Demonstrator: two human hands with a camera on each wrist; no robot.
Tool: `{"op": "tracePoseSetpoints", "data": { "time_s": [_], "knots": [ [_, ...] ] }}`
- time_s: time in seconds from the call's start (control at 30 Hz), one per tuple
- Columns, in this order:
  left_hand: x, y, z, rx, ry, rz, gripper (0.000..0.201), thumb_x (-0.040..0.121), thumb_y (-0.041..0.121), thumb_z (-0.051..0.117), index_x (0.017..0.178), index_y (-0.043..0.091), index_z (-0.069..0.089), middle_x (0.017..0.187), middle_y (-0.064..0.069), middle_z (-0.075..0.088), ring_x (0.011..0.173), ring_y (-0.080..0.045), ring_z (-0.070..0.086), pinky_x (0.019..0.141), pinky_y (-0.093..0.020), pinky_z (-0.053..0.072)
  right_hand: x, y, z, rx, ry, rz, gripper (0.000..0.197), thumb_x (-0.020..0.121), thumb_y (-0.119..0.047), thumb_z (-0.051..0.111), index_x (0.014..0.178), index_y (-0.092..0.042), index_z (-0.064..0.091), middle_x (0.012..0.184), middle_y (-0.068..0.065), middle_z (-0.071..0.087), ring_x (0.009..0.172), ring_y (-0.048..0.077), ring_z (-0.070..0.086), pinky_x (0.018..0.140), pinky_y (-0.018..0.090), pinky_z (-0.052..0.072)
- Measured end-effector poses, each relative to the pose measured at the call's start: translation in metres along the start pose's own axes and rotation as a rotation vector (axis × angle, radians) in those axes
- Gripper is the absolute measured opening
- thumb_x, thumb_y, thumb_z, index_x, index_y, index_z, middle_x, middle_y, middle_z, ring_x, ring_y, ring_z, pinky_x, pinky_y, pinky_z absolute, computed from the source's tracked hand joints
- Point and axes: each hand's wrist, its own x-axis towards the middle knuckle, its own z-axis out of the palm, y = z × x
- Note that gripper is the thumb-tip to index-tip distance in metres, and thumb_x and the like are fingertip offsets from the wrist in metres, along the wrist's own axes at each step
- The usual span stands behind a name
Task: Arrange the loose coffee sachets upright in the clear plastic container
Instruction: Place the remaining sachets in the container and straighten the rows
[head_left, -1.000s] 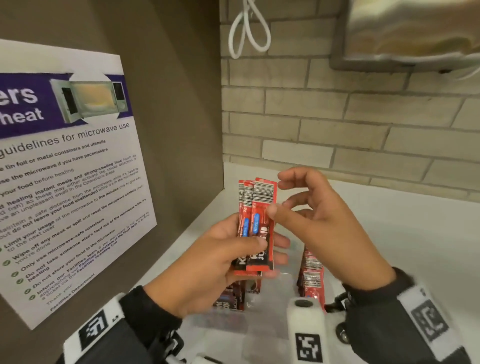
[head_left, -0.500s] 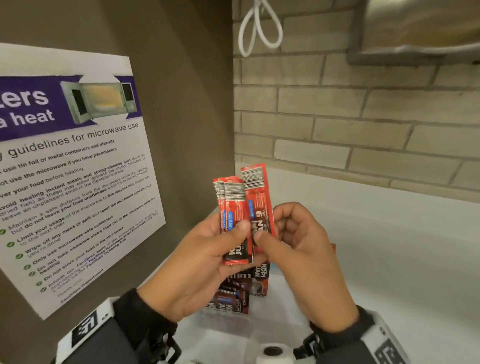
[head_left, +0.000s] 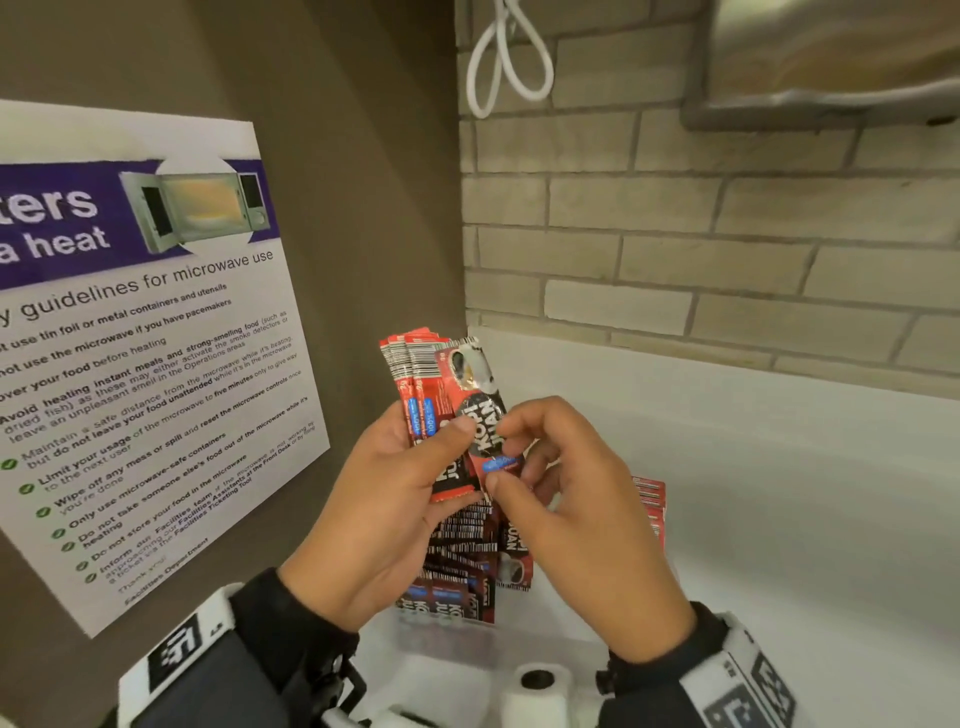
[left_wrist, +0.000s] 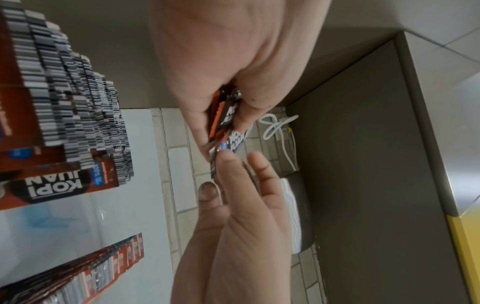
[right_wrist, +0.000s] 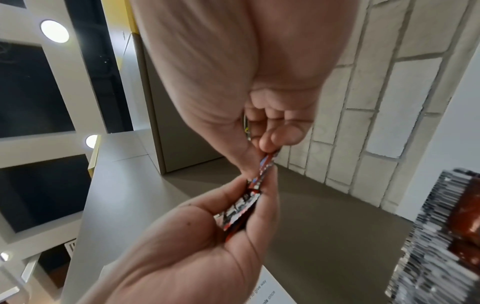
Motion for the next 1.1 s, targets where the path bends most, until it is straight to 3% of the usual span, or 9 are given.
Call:
{"op": "tracePoseSetpoints", "data": {
  "time_s": [0.13, 0.23, 0.43, 0.53, 0.6, 0.67, 0.77, 0.9, 1.1],
  "knots": [
    [0.0, 0.0, 0.001, -0.041, 0.06, 0.044, 0.016, 0.091, 0.006, 0.053, 0.097, 0.015, 0.065, 0.085, -0.003, 0.073, 0.071, -0.014, 0.069, 0.058, -0.024, 0.057, 0.001, 0.004, 0.001, 0.138, 0.068, 0.164, 0.029, 0.078, -0.013, 0.071, 0.09, -0.029, 0.05, 0.09, -0.007, 0.055, 0.071, 0.008, 0.053, 0.063, 0.022, 0.05],
    [-0.004, 0.0, 0.003, -0.048, 0.025, 0.052, 0.017, 0.089, 0.009, 0.054, 0.101, 0.015, 0.065, 0.09, -0.003, 0.074, 0.076, -0.015, 0.07, 0.071, -0.031, 0.06, 0.003, 0.006, -0.001, 0.344, 0.035, 0.272, 0.021, 0.08, -0.007, 0.069, 0.086, -0.022, 0.056, 0.083, 0.002, 0.064, 0.066, 0.016, 0.06, 0.064, 0.037, 0.054],
    [-0.001, 0.009, -0.005, -0.097, 0.028, 0.113, 0.024, 0.082, 0.013, 0.055, 0.105, 0.013, 0.063, 0.097, -0.003, 0.073, 0.09, -0.018, 0.071, 0.07, -0.037, 0.06, 0.007, 0.006, -0.02, 0.536, 0.112, 0.271, 0.021, 0.086, 0.006, 0.055, 0.083, -0.014, 0.063, 0.071, 0.0, 0.061, 0.065, 0.014, 0.063, 0.059, 0.025, 0.053],
    [0.002, 0.011, -0.012, -0.047, 0.033, 0.13, 0.027, 0.077, 0.014, 0.058, 0.104, 0.014, 0.061, 0.092, -0.002, 0.073, 0.084, -0.016, 0.071, 0.065, -0.034, 0.059, 0.008, 0.005, -0.033, 0.459, 0.12, 0.255, 0.03, 0.088, 0.008, 0.049, 0.082, -0.016, 0.066, 0.068, -0.005, 0.059, 0.067, 0.012, 0.061, 0.056, 0.021, 0.052],
    [0.001, 0.01, -0.013, 0.099, -0.002, 0.126, 0.025, 0.078, 0.012, 0.059, 0.103, 0.017, 0.062, 0.086, 0.002, 0.073, 0.079, -0.012, 0.07, 0.064, -0.033, 0.058, 0.009, 0.004, -0.039, 0.401, 0.153, 0.21, 0.031, 0.088, 0.007, 0.049, 0.085, -0.017, 0.067, 0.072, 0.005, 0.059, 0.064, 0.012, 0.059, 0.056, 0.021, 0.05],
    [-0.003, 0.006, -0.011, 0.265, -0.041, 0.121, 0.022, 0.085, 0.009, 0.059, 0.101, 0.022, 0.063, 0.083, 0.003, 0.072, 0.079, -0.013, 0.07, 0.07, -0.036, 0.055, 0.009, 0.003, -0.041, 0.388, 0.221, 0.159, 0.028, 0.087, 0.006, 0.053, 0.09, -0.018, 0.067, 0.071, 0.01, 0.057, 0.057, 0.013, 0.057, 0.059, 0.024, 0.049],
    [-0.006, -0.002, -0.007, 0.332, -0.049, 0.117, 0.021, 0.09, 0.01, 0.058, 0.099, 0.028, 0.065, 0.084, 0.004, 0.071, 0.084, -0.016, 0.069, 0.081, -0.043, 0.053, 0.01, 0.002, -0.039, 0.487, 0.304, 0.135, 0.023, 0.083, 0.006, 0.061, 0.094, -0.015, 0.063, 0.067, 0.0, 0.055, 0.054, 0.012, 0.056, 0.06, 0.024, 0.05],
    [-0.008, -0.007, -0.001, 0.285, -0.06, 0.078, 0.016, 0.088, 0.021, 0.065, 0.101, 0.029, 0.066, 0.101, -0.004, 0.072, 0.098, -0.026, 0.068, 0.09, -0.05, 0.051, 0.008, 0.001, -0.027, 0.495, 0.219, 0.17, 0.029, 0.078, 0.009, 0.065, 0.093, -0.015, 0.064, 0.071, -0.004, 0.059, 0.064, 0.008, 0.059, 0.066, 0.025, 0.054],
    [-0.001, 0.003, -0.015, 0.191, 0.058, 0.188, 0.019, 0.091, 0.008, 0.052, 0.104, 0.02, 0.06, 0.081, 0.005, 0.067, 0.075, -0.009, 0.065, 0.063, -0.023, 0.056, 0.006, -0.001, -0.036, 0.288, 0.25, 0.158, 0.024, 0.078, 0.0, 0.069, 0.08, -0.024, 0.069, 0.075, 0.0, 0.068, 0.067, 0.015, 0.062, 0.066, 0.029, 0.055]
  ]
}}
